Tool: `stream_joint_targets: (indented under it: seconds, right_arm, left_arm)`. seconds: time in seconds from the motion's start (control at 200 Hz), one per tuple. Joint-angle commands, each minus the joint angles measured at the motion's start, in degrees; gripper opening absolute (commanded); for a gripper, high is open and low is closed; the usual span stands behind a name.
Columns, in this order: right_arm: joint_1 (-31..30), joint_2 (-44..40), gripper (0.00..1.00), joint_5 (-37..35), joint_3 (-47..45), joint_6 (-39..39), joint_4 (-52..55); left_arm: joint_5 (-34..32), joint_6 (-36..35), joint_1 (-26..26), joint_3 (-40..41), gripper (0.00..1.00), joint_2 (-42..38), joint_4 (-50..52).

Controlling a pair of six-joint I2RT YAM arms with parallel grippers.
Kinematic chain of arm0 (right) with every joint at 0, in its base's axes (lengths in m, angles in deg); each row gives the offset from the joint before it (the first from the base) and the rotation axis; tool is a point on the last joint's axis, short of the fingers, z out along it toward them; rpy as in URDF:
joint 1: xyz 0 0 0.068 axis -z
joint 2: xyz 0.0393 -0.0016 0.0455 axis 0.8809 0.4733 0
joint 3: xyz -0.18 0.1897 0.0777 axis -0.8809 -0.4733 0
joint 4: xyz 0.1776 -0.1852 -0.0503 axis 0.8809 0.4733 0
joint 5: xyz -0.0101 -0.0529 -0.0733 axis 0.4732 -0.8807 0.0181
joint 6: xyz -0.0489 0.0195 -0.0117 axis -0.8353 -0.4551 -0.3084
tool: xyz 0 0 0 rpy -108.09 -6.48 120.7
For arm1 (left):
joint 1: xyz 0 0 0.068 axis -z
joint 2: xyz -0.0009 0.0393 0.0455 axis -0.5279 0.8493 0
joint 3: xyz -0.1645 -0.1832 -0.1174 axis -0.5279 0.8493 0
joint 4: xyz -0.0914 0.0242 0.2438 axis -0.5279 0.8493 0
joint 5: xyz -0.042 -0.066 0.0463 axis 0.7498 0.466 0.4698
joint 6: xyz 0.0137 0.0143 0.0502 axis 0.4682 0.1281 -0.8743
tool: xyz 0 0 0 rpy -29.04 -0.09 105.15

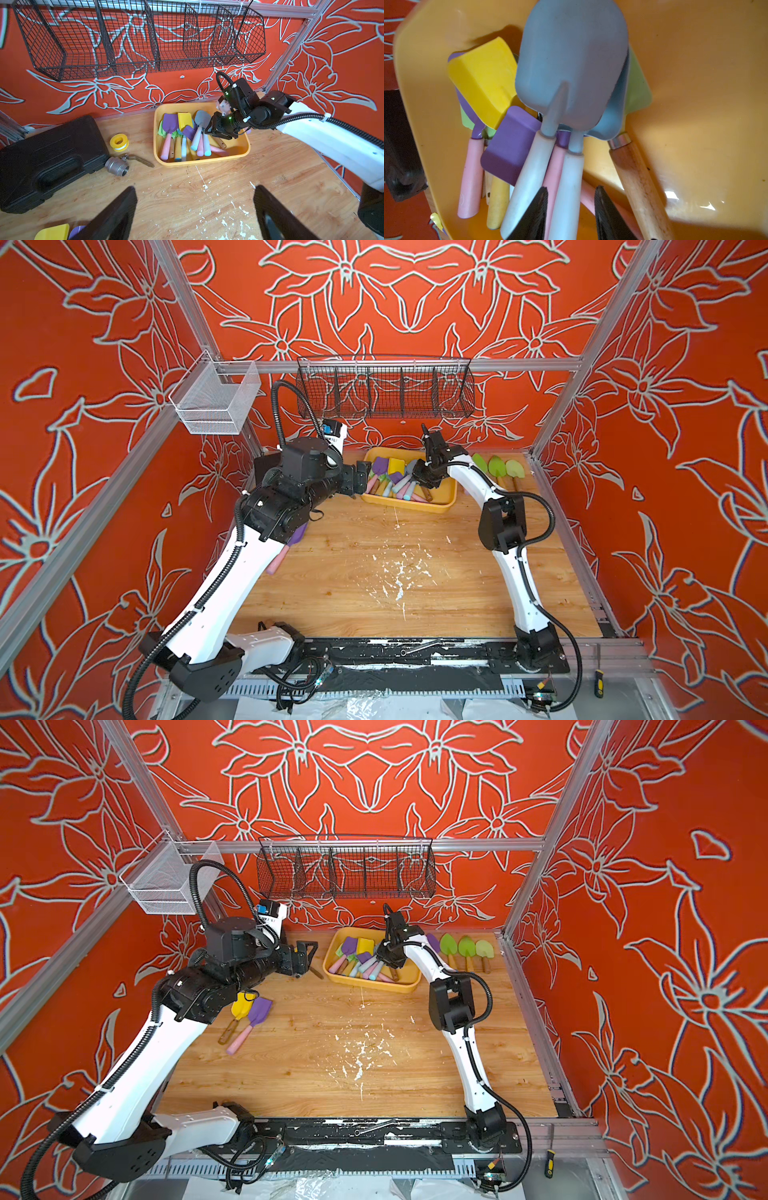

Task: Take the shovel out of the storage box
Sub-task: Pick up the shovel from the storage box.

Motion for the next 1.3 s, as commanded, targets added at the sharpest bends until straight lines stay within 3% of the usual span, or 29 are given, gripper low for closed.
stream_joint_targets:
  seconds: [0.0,0.205,0.35,0.51,0.686,1.041,1.291]
  right_arm:
    - [-0.58,2.9,0.38,-0.84,1.3,1.86,0.1]
    - [-0.69,5.57,0.33,-0.84,3.18,2.43,0.56]
    - [-0.69,5.37,0.11,-2.06,5.83,1.82,1.96]
    - [-0.6,1.43,0.0,-3.95,6.29,-0.9,3.68]
    - [-0.43,-3.64,0.0,-3.53,4.25,-4.11,7.74]
    - [0.17,-16.84,0.0,2.58,-8.75,-3.33,6.62]
    - [1.06,-15.34,0.0,3.63,-9.01,-4.71,7.94]
  left_arm:
    - [0.6,-1.22,0.48,0.49,0.88,-1.0,-1.92]
    - [0.95,-1.51,0.83,1.22,0.88,-1.01,-0.87]
    - [0.19,-1.95,1.18,1.75,0.87,-1.17,0.13]
    - [-0.1,-2.13,1.18,3.36,0.87,-1.75,-0.05]
    - [1.21,-1.56,1.18,4.93,0.87,-1.62,-1.13]
    - [7.35,2.7,1.22,3.96,0.87,4.49,-2.98]
    - [10.38,4.58,1.53,1.87,0.85,10.17,-3.07]
